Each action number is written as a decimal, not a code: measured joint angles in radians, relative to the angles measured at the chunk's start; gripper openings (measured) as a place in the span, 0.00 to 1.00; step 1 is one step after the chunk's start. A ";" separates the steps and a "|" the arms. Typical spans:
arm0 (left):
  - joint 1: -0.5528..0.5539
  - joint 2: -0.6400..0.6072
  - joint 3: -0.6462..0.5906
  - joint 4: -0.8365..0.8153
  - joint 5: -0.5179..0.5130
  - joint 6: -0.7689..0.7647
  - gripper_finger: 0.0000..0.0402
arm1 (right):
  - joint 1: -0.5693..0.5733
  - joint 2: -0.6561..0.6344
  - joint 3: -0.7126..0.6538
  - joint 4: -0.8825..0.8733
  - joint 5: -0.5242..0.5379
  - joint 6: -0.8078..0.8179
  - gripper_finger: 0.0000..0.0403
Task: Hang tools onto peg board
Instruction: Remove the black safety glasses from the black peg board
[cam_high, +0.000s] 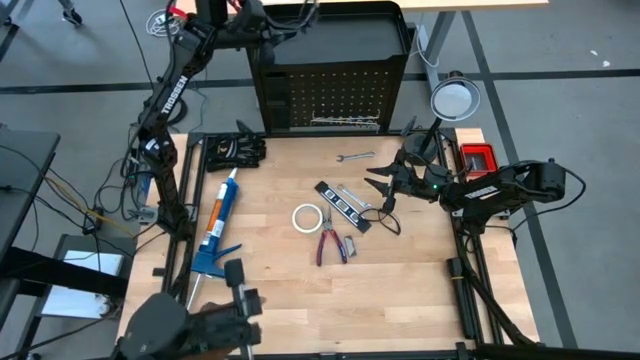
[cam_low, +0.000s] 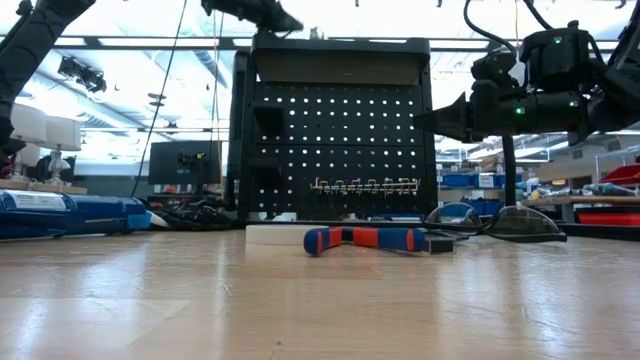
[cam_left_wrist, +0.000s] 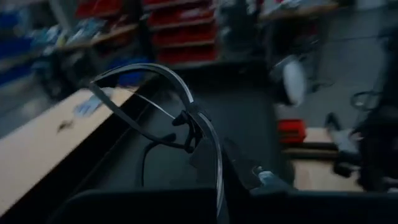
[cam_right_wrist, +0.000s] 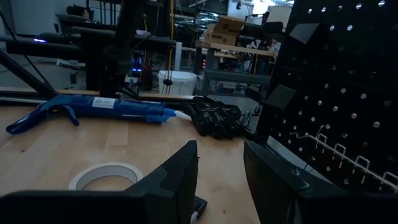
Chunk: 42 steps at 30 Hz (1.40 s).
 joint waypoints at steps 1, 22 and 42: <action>-0.005 -0.003 0.000 0.015 0.020 0.000 0.00 | 0.000 0.000 0.000 0.000 0.000 0.000 0.35; -0.392 -0.039 0.003 -0.273 -0.079 0.265 0.00 | 0.000 0.000 0.000 -0.010 0.000 -0.004 0.35; -0.692 -0.039 -0.535 -0.445 -0.442 0.097 0.00 | 0.000 0.000 0.000 -0.006 0.000 -0.003 0.35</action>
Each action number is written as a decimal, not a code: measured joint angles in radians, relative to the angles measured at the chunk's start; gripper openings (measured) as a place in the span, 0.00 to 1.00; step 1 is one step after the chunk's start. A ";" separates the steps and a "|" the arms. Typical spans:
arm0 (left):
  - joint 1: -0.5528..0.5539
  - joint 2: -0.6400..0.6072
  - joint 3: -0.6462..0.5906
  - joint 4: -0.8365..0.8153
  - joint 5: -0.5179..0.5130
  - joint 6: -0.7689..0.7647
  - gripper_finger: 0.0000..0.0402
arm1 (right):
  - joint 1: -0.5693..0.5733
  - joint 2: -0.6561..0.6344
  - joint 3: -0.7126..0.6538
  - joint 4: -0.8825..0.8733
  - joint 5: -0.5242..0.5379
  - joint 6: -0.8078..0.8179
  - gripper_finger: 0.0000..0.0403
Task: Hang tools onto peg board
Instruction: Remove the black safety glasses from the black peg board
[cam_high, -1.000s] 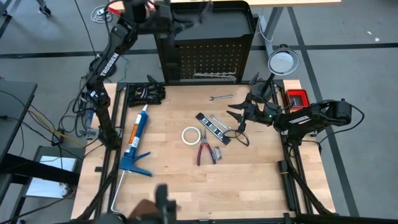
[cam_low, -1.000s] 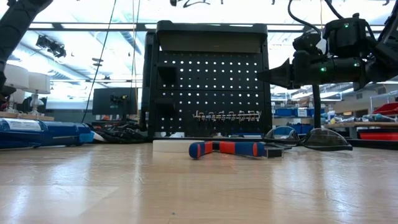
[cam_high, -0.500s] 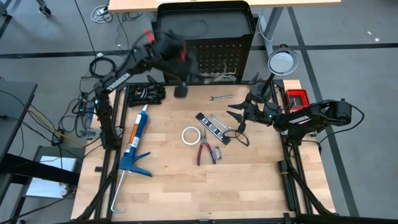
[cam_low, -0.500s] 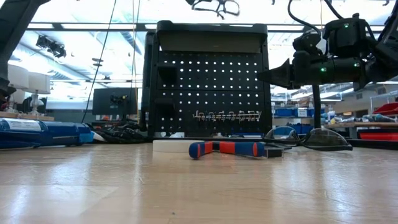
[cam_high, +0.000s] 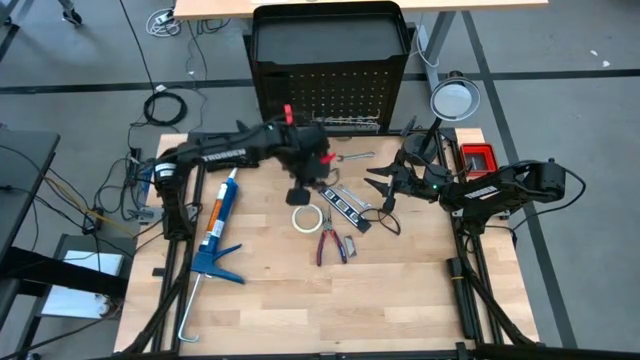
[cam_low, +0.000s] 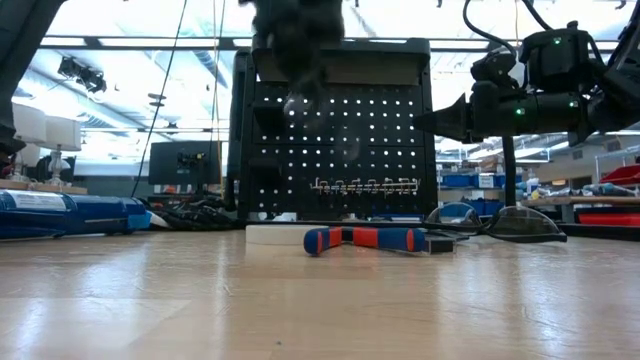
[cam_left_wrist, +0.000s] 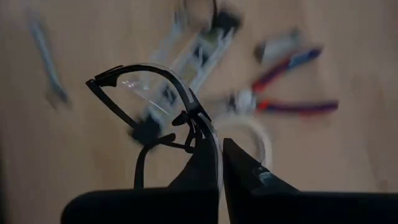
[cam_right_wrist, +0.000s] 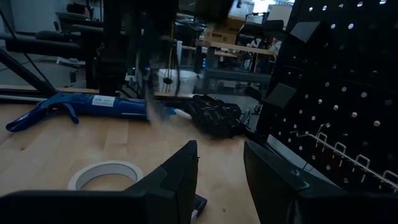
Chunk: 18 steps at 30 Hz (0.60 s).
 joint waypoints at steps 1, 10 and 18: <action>0.001 0.000 -0.044 0.005 -0.011 -0.023 0.00 | 0.000 0.000 0.000 0.000 0.000 0.000 0.35; -0.001 0.001 -0.356 0.095 -0.052 -0.184 0.00 | 0.000 0.000 0.000 0.000 0.000 0.000 0.35; -0.002 -0.001 -0.465 0.102 -0.073 -0.364 0.06 | 0.000 0.000 0.000 0.000 0.000 0.004 0.35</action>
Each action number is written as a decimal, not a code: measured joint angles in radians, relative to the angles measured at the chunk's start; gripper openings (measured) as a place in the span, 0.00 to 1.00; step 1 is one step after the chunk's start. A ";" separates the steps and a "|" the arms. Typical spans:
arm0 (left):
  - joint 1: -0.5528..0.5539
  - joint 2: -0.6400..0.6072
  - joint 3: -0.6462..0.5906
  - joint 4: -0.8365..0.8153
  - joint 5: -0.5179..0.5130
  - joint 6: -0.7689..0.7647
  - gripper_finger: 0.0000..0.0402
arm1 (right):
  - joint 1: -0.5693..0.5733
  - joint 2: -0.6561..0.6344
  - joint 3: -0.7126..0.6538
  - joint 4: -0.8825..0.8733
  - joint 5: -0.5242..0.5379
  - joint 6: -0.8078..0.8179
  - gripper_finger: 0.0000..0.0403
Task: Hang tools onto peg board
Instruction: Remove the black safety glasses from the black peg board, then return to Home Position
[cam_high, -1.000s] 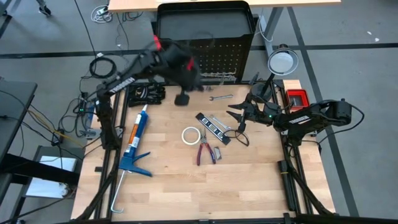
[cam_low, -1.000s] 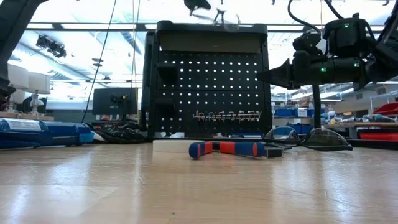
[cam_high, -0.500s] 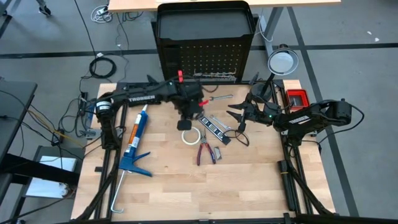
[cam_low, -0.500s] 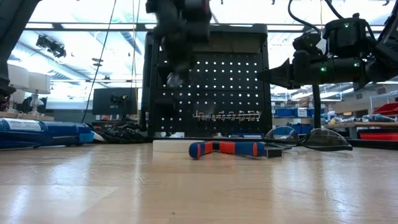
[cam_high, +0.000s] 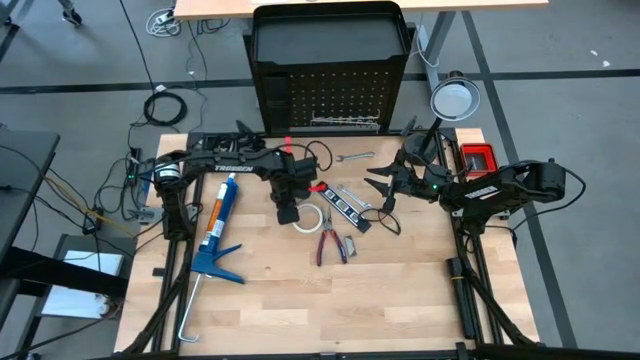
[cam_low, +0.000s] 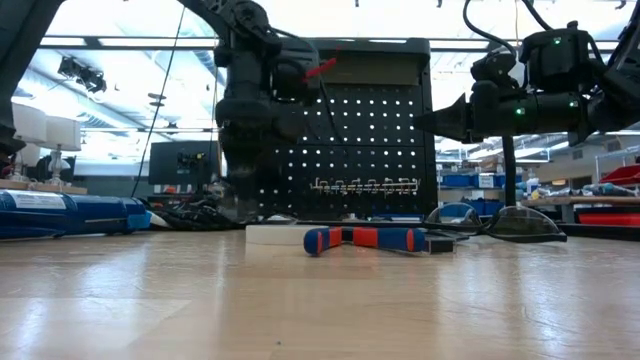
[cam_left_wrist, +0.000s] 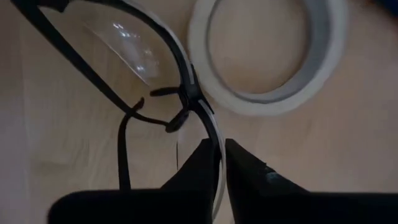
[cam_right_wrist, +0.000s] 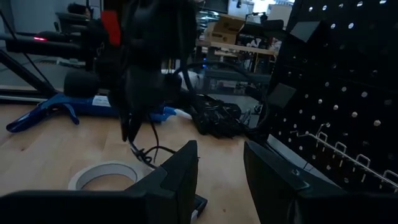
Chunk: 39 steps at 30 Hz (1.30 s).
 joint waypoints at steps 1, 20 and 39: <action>-0.003 0.000 -0.005 0.000 -0.008 -0.004 0.08 | 0.000 0.000 0.000 0.001 0.000 0.000 0.35; -0.015 0.001 -0.017 0.006 -0.068 -0.017 0.36 | 0.000 0.000 0.000 0.015 0.000 0.007 0.35; -0.042 -0.486 -0.272 0.443 -0.144 0.109 0.37 | -0.107 -0.086 -0.137 0.158 -0.185 0.098 0.35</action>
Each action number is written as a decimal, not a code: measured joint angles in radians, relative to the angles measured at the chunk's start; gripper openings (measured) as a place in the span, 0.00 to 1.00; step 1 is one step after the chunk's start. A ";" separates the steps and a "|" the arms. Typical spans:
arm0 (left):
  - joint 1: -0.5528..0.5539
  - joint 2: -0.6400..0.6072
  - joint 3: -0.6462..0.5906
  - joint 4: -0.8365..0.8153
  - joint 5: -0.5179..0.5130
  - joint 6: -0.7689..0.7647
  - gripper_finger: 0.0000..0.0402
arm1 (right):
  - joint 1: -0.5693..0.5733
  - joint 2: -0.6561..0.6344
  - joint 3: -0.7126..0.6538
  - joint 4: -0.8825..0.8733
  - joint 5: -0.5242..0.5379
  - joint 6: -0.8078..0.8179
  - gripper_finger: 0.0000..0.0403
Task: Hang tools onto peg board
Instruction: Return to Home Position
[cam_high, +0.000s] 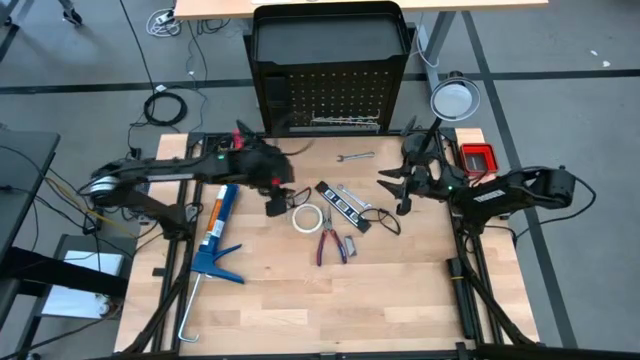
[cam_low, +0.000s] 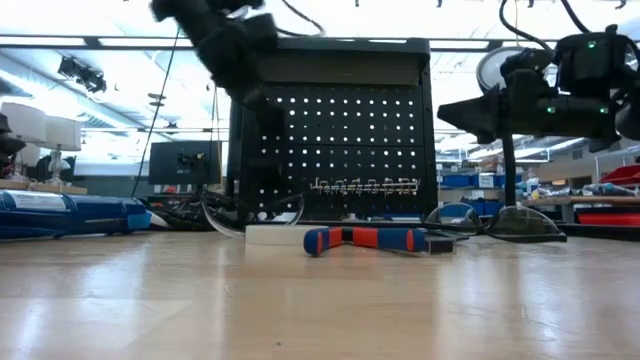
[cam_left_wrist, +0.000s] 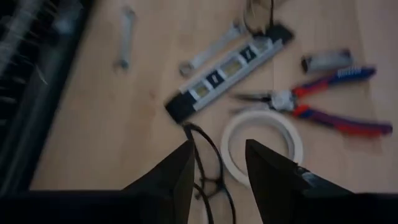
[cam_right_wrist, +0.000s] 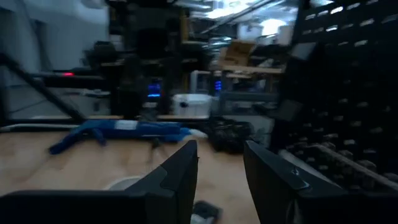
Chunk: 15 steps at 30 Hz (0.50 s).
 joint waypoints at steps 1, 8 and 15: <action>0.004 -0.045 -0.047 0.048 -0.005 -0.005 0.37 | -0.003 -0.001 0.000 0.004 -0.006 0.005 0.34; 0.029 -0.327 -0.318 0.253 -0.014 -0.029 0.37 | -0.005 -0.003 0.000 0.000 -0.004 0.027 0.34; 0.063 -0.558 -0.483 0.359 -0.014 -0.028 0.37 | -0.005 -0.012 0.000 0.040 -0.005 0.131 0.32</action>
